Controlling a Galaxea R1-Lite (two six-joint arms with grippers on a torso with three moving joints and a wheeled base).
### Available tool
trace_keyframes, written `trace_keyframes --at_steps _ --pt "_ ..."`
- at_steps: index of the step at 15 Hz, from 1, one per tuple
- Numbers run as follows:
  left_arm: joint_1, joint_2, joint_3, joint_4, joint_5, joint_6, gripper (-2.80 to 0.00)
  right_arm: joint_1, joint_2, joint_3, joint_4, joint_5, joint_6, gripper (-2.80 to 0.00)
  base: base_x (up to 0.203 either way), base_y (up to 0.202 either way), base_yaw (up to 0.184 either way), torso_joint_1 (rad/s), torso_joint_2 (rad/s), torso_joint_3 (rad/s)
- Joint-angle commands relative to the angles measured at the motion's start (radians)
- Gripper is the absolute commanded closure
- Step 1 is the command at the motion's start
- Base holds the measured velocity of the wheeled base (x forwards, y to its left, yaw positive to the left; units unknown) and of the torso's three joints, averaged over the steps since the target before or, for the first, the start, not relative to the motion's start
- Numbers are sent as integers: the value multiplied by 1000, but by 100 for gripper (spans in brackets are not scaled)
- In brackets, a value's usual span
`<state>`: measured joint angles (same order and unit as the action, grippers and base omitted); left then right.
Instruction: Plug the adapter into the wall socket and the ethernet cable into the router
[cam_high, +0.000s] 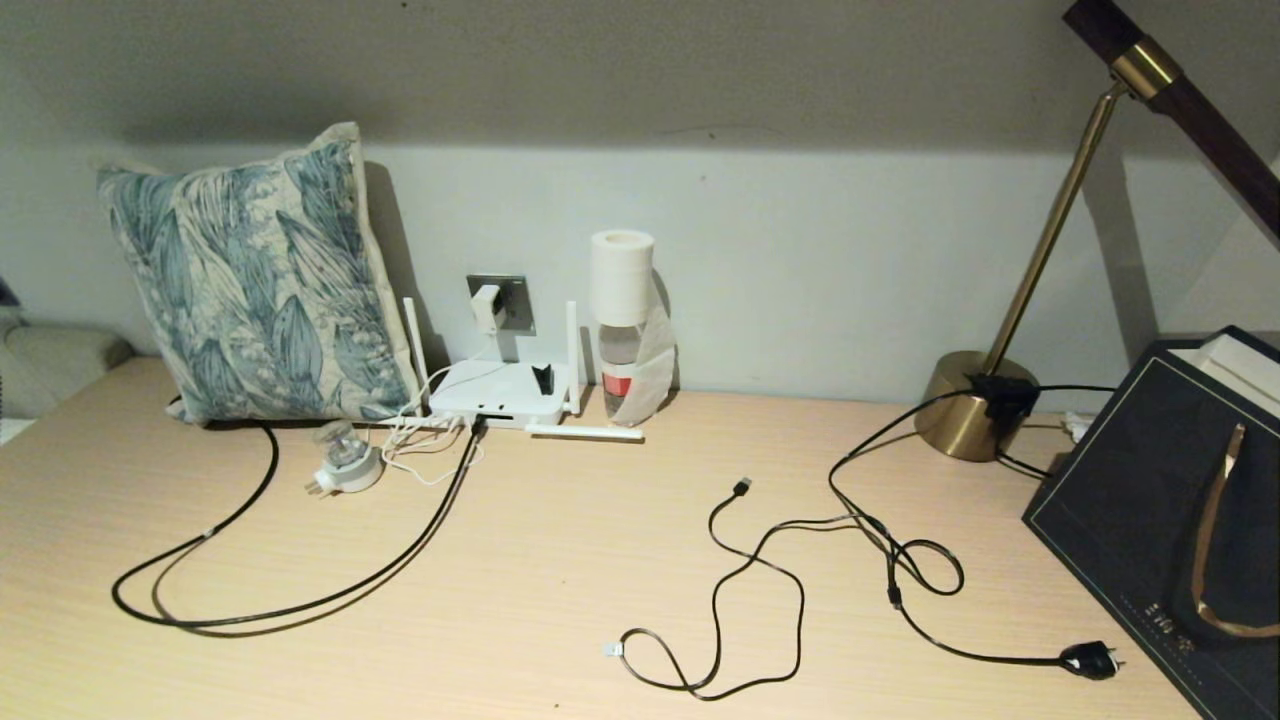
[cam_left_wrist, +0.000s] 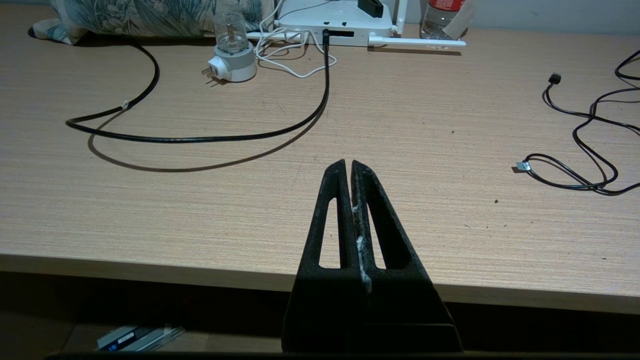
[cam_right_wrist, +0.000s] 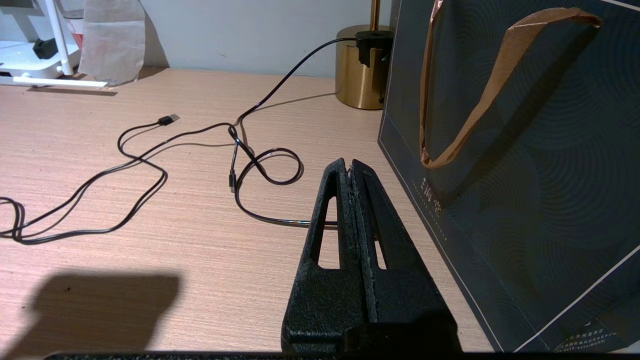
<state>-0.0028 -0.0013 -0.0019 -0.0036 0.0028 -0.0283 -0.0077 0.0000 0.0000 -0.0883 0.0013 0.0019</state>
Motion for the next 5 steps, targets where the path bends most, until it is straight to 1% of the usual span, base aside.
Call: trace_keyframes --at_steps 1,5 --pt "0 0 0 -1 0 -1 0 0 0 35 -1 0 0 0 0 0 0 0 0 0" --pt "0 0 -1 -1 0 -1 0 0 2 35 -1 0 -3 0 0 0 0 0 0 0"
